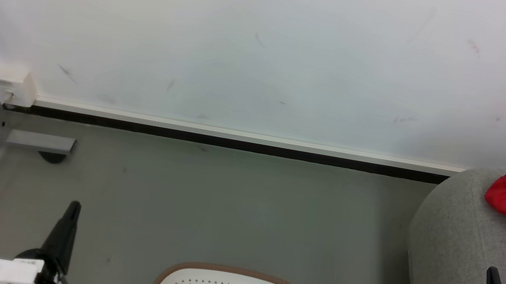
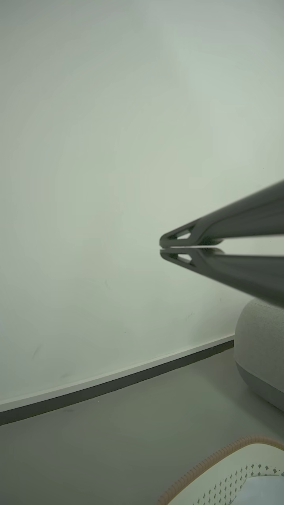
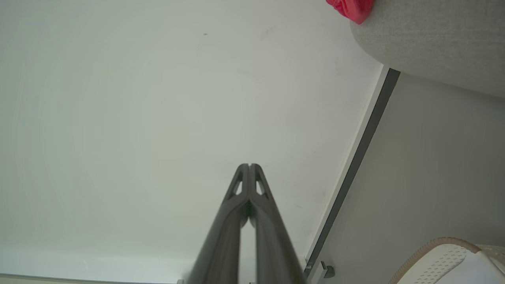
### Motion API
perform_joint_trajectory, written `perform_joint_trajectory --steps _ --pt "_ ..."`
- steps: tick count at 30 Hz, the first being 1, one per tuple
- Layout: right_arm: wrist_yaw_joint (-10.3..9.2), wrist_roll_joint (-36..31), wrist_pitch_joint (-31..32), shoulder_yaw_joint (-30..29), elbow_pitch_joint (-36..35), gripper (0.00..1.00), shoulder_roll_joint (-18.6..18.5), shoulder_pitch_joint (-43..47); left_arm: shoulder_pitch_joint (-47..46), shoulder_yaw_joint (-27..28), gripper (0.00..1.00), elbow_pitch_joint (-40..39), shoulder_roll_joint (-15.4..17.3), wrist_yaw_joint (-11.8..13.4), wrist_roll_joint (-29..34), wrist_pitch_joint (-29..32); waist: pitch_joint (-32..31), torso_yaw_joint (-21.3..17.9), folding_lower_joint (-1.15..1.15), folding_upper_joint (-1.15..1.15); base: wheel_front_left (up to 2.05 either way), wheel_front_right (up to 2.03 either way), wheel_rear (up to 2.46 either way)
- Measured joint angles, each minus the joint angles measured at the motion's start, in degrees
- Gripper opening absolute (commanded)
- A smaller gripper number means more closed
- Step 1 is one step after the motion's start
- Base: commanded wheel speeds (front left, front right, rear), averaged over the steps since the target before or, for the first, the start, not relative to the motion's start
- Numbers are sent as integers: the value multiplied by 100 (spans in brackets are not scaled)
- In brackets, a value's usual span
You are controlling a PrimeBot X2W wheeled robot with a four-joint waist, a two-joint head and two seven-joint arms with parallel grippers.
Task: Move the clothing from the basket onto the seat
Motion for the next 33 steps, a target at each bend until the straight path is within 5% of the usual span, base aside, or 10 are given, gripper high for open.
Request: perform_joint_trajectory --steps 33 --pt "0 -2 13 -10 0 0 9 -1 -1 0 0 0 0 0 0 0 0 0 0 0 0 0 0"
